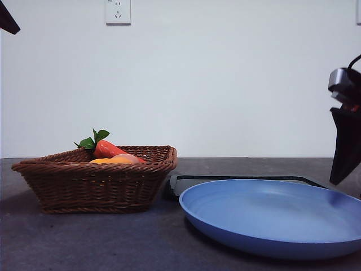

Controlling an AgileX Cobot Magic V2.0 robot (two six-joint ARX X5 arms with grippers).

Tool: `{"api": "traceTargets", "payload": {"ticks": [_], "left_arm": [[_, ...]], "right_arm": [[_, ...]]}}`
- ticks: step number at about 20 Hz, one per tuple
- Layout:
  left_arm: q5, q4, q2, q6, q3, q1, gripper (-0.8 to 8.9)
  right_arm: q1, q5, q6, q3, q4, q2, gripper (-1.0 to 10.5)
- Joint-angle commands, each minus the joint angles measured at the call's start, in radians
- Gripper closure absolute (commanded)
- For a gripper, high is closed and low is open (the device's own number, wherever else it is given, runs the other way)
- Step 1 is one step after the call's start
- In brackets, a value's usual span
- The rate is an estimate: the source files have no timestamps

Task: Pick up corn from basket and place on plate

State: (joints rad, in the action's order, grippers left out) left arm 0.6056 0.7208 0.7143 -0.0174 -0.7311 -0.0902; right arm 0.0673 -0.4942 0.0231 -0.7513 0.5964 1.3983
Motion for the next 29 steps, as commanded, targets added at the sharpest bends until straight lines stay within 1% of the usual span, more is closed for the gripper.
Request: {"api": "traceTargets", "payload": {"ticks": [1, 4, 7, 10, 13, 15, 16, 19, 21, 24, 29], "left_arm": [[0.004, -0.01, 0.006, -0.002, -0.016, -0.002, 3.96], [0.004, -0.01, 0.006, -0.002, -0.016, -0.002, 3.96], [0.004, -0.01, 0.006, -0.002, -0.016, -0.002, 3.96], [0.004, -0.01, 0.006, -0.002, -0.016, -0.002, 3.96], [0.004, -0.01, 0.006, -0.002, -0.016, -0.002, 3.97], [0.002, -0.015, 0.009, -0.006, -0.016, -0.002, 3.98], [-0.007, -0.027, 0.013, -0.026, -0.016, -0.003, 3.98], [-0.017, -0.082, 0.039, -0.056, -0.016, -0.021, 3.98], [-0.075, -0.119, 0.077, -0.058, -0.016, -0.056, 3.98], [-0.143, -0.175, 0.167, -0.084, -0.032, -0.116, 3.98], [-0.273, -0.192, 0.415, -0.077, -0.178, -0.216, 3.98]], "right_arm": [[0.007, -0.003, 0.004, -0.017, -0.014, 0.042, 7.2], [0.031, -0.003, 0.004, -0.017, -0.028, 0.079, 7.4], [0.067, -0.002, 0.003, -0.017, -0.038, 0.101, 8.0], [0.081, 0.017, 0.004, -0.017, -0.044, 0.107, 9.4], [0.079, 0.056, 0.018, -0.017, -0.042, 0.107, 9.5], [0.071, 0.053, 0.022, -0.018, -0.033, 0.095, 9.5], [0.066, 0.049, 0.022, -0.021, -0.019, 0.077, 9.5], [0.066, 0.051, 0.022, -0.039, 0.039, -0.017, 9.5], [0.052, 0.051, 0.021, -0.062, 0.099, -0.116, 9.5], [0.031, 0.051, 0.021, -0.084, 0.162, -0.243, 9.5], [-0.014, 0.05, 0.023, -0.095, 0.213, -0.388, 9.5]]}}
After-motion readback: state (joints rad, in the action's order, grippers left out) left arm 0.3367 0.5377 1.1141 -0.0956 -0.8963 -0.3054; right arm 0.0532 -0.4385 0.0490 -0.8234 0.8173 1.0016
